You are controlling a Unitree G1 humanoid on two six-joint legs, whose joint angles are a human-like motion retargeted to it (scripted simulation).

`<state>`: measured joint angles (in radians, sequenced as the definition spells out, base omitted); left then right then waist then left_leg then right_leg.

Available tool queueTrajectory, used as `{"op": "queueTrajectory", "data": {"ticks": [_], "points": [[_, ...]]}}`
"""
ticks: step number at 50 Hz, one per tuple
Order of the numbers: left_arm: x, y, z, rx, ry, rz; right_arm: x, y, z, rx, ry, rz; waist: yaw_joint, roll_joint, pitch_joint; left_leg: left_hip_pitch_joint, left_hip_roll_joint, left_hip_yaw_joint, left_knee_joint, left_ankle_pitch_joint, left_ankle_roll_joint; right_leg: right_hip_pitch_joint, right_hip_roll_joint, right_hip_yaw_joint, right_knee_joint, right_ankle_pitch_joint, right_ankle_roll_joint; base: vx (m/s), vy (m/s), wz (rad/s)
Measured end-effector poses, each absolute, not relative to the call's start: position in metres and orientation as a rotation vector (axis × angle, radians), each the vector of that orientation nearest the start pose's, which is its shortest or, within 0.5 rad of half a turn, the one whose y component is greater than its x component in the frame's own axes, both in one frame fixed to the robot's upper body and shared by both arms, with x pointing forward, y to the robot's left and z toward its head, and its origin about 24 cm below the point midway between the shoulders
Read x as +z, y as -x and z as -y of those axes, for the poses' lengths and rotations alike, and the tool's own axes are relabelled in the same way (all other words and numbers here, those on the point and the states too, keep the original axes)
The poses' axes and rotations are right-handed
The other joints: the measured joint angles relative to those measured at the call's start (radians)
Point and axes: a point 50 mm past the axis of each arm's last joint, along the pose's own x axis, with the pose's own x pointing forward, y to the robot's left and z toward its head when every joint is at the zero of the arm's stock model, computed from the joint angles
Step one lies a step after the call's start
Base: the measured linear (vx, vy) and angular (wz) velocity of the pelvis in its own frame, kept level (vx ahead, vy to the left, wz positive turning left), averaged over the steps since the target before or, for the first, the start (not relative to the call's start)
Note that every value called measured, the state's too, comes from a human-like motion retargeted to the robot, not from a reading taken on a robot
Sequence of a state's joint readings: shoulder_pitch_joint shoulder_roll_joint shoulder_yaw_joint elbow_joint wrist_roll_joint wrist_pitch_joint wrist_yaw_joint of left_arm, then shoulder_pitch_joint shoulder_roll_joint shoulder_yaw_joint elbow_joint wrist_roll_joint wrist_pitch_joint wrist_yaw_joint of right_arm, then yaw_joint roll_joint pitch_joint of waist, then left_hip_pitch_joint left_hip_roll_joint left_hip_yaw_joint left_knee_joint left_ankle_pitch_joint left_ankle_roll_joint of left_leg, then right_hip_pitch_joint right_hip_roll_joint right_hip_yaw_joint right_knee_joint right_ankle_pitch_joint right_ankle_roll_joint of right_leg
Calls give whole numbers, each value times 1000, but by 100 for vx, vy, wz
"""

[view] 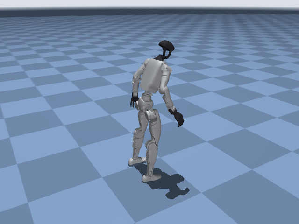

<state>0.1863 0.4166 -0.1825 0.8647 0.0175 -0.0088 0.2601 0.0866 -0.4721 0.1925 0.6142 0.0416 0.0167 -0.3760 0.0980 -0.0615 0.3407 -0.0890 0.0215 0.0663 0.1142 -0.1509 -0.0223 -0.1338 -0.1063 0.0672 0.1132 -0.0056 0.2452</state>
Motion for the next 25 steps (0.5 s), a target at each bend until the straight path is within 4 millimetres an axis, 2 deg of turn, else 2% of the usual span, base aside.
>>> {"op": "queueTrajectory", "data": {"ticks": [6,10,15,20,23,25], "points": [[-126,-94,-289,267,-572,-1006,-77,-174,278,-313,576,-647,10,-7,-37,5,3,41,11,-19,5,8,-4,-32,5,-45,14,8,13,-33],[-122,-103,-295,304,-573,-982,-87,-163,272,-297,537,-699,19,-18,-59,10,-6,42,-3,-34,-14,12,-4,-83,38,-87,17,6,6,-2],[-116,-120,-299,336,-586,-934,-102,-145,267,-238,560,-790,28,-33,-64,19,-38,27,-34,-46,-44,13,-44,-107,39,-135,-35,3,4,11],[-113,-135,-288,287,-578,-871,-105,-146,264,-185,591,-806,19,-22,-14,10,-40,28,-50,-57,-73,-4,-46,-107,38,-151,-59,-1,0,0],[-108,-155,-277,213,-610,-817,-102,-157,263,-188,586,-781,6,-8,52,-13,-41,16,-43,-68,-45,-24,-47,-116,49,-176,-79,-10,0,13],[-102,-174,-270,162,-645,-768,-97,-169,261,-185,585,-751,-6,4,112,-33,-44,5,-28,-86,-2,-48,-51,-127,81,-211,-104,-14,0,27]]}}
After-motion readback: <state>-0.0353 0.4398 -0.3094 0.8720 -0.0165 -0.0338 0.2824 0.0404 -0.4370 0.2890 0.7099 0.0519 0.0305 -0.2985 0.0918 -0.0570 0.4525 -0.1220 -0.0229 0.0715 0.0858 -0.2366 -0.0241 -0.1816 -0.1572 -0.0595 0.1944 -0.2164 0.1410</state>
